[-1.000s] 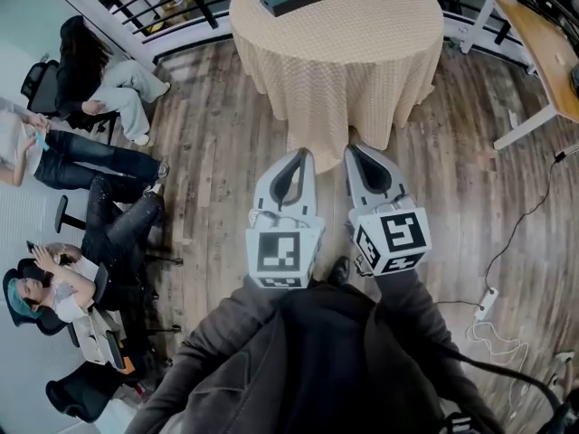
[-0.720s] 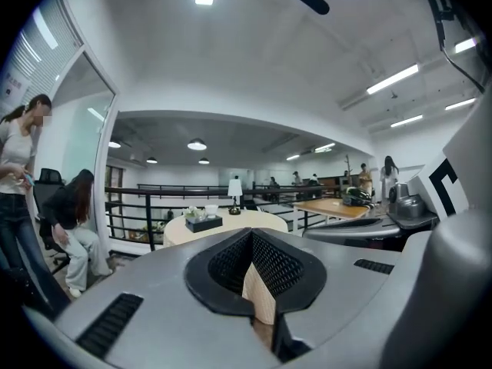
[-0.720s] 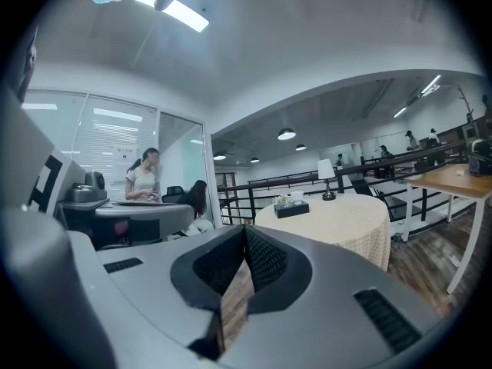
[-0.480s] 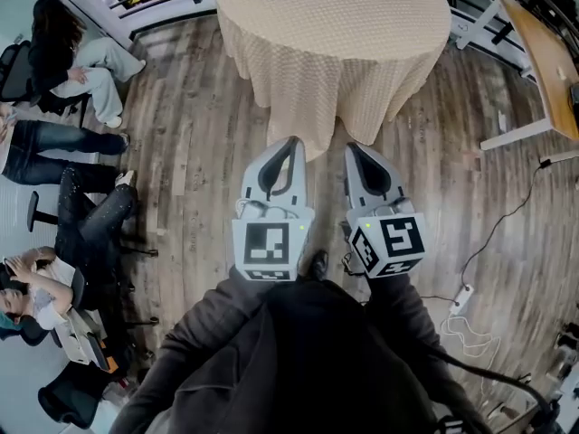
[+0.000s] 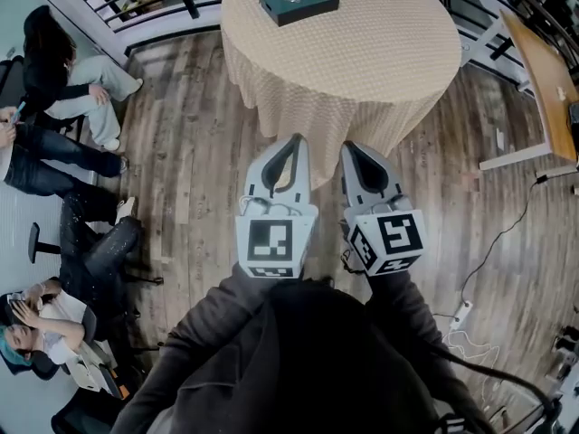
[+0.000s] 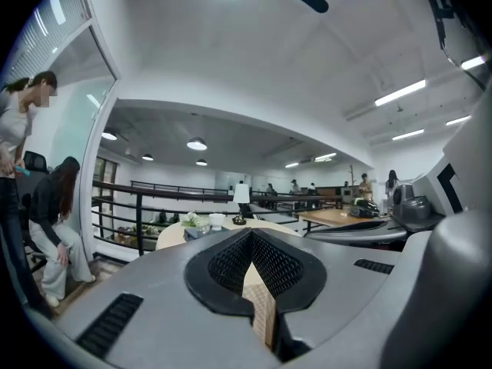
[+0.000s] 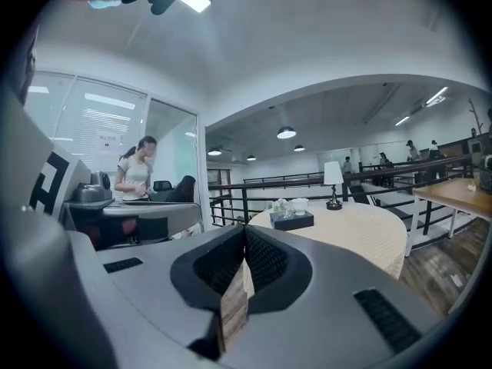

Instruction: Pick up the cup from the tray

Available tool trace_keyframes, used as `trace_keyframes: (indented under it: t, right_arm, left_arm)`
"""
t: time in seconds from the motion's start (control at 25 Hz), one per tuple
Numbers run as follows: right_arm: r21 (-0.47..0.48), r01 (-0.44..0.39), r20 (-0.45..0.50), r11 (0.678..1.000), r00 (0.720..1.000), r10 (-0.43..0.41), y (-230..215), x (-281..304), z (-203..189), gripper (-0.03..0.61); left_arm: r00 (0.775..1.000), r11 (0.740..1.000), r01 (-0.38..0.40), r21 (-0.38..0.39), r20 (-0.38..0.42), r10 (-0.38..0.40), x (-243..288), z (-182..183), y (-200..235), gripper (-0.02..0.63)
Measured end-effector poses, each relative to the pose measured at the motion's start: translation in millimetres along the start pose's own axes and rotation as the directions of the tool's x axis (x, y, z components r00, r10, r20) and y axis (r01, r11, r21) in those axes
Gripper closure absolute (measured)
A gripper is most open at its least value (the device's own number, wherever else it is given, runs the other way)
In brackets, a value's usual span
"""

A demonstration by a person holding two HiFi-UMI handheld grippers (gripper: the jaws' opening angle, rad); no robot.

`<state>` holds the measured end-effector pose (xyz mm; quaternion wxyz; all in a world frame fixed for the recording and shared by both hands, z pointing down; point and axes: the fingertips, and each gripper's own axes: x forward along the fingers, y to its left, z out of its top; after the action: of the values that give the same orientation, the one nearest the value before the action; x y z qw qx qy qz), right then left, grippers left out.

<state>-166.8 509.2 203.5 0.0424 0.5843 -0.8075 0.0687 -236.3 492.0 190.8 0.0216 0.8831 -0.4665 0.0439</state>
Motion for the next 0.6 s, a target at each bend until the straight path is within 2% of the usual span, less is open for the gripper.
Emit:
trace_keyframes:
  t: [0.32, 0.6]
  right_arm:
    - [-0.043, 0.022, 0.049, 0.999, 0.999, -0.020, 5.0, 50.5, 37.7, 0.571]
    - [-0.032, 0.056, 0.031, 0.998, 0.998, -0.055, -6.0, 68.1, 35.1, 0.571]
  left_arm:
    - [0.998, 1.000, 0.025, 0.007, 0.063, -0.025, 29.9, 29.9, 45.0, 0.611]
    - [0.998, 0.998, 0.059, -0.011, 0.035, -0.058, 51.1, 19.5, 54.0, 0.611]
